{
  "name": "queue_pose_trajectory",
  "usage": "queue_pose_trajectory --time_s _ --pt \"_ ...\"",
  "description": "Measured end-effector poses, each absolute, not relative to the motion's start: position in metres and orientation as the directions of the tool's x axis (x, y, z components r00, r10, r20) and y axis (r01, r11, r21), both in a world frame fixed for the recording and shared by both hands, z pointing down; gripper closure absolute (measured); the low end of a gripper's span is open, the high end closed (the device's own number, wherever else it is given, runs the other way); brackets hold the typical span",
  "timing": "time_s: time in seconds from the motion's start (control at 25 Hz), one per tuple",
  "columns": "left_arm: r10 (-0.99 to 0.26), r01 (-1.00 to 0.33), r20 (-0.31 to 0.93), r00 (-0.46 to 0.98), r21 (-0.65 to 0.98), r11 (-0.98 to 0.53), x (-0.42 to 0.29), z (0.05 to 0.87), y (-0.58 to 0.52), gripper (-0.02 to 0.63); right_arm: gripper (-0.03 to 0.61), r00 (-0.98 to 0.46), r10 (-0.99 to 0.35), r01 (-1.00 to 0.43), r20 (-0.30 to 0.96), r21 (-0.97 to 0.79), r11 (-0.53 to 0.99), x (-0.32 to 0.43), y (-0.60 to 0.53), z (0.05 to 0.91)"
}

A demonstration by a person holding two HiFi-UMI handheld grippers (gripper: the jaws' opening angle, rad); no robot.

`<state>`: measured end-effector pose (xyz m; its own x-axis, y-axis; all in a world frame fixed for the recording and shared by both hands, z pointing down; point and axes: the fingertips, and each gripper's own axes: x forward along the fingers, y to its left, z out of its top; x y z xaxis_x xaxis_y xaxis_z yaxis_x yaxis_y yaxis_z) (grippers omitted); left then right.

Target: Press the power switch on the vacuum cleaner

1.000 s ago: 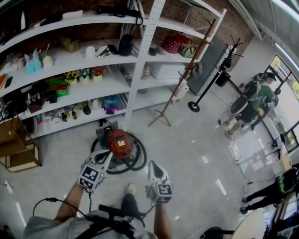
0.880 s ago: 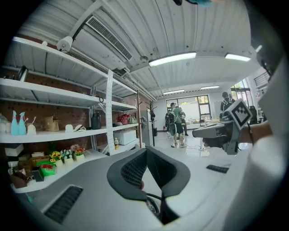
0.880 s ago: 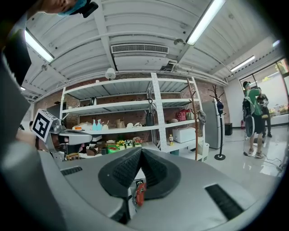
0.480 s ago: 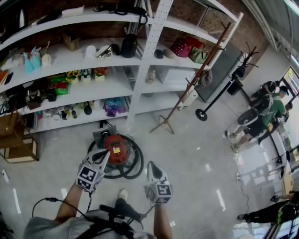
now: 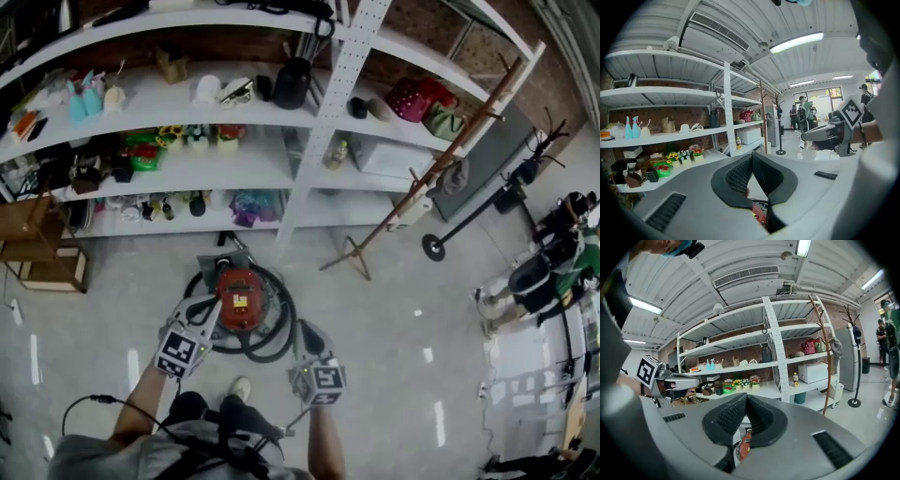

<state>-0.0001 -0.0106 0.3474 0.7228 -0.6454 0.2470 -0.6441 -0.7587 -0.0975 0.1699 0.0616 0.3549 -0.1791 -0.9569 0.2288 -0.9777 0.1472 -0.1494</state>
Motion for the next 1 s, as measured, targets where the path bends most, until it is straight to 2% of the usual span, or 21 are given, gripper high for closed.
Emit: queue_pose_trajectory --time_s 0.4,0.72,1.0 --pt "-0.734 -0.745 0.252 0.631 -0.066 -0.663 -0.019 0.350 -0.039 0.607 0.566 -0.323 -0.918 -0.945 0.232 -0.131 0.299 0.160 0.005 0.360" --pt "-0.755 -0.777 0.274 0.596 -0.037 -0.628 -0.044 0.363 -0.064 0.607 0.566 -0.370 -0.886 -0.929 0.280 -0.128 0.347 0.136 -0.025 0.374" --pt "-0.734 -0.767 0.308 0.605 -0.019 -0.641 -0.046 0.386 -0.083 0.607 0.566 -0.364 -0.882 -0.930 0.299 -0.159 0.330 0.126 -0.043 0.391"
